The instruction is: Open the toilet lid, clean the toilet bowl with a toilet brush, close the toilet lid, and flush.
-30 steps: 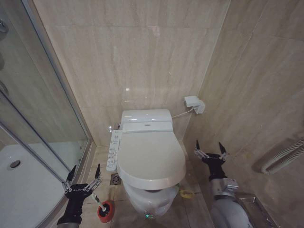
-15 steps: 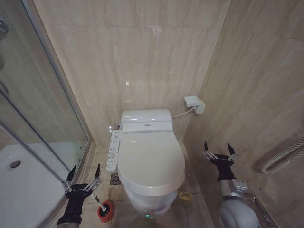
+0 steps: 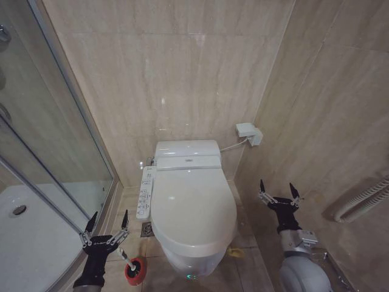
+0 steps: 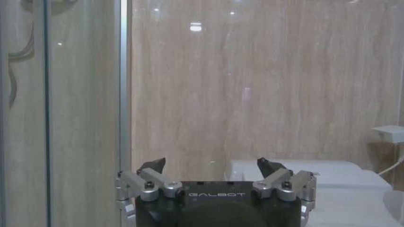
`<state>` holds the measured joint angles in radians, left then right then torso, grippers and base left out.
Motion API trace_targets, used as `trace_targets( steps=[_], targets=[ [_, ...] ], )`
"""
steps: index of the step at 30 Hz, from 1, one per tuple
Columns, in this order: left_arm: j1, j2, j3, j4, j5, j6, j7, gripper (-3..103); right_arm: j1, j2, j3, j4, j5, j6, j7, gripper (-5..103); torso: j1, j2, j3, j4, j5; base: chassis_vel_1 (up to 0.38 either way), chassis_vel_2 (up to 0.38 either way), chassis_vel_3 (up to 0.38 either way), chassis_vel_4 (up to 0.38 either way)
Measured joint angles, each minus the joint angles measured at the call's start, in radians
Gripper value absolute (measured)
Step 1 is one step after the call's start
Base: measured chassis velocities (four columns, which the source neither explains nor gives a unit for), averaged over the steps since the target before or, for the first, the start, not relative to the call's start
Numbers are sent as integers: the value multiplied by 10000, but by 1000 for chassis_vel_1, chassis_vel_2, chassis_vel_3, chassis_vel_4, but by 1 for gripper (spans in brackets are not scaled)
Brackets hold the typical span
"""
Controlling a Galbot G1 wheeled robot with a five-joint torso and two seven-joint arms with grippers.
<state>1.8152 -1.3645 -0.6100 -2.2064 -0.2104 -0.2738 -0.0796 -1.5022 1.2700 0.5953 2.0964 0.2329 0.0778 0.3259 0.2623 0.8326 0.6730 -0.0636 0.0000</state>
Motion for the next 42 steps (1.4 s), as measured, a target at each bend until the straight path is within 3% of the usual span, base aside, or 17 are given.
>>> trace_targets(
  steps=[42],
  targets=[
    [0, 0, 0, 0, 0, 0, 0, 98, 23, 32, -128, 81, 164, -294, -29, 100, 0, 0, 0, 0, 0, 0, 0, 0, 0]
  ],
)
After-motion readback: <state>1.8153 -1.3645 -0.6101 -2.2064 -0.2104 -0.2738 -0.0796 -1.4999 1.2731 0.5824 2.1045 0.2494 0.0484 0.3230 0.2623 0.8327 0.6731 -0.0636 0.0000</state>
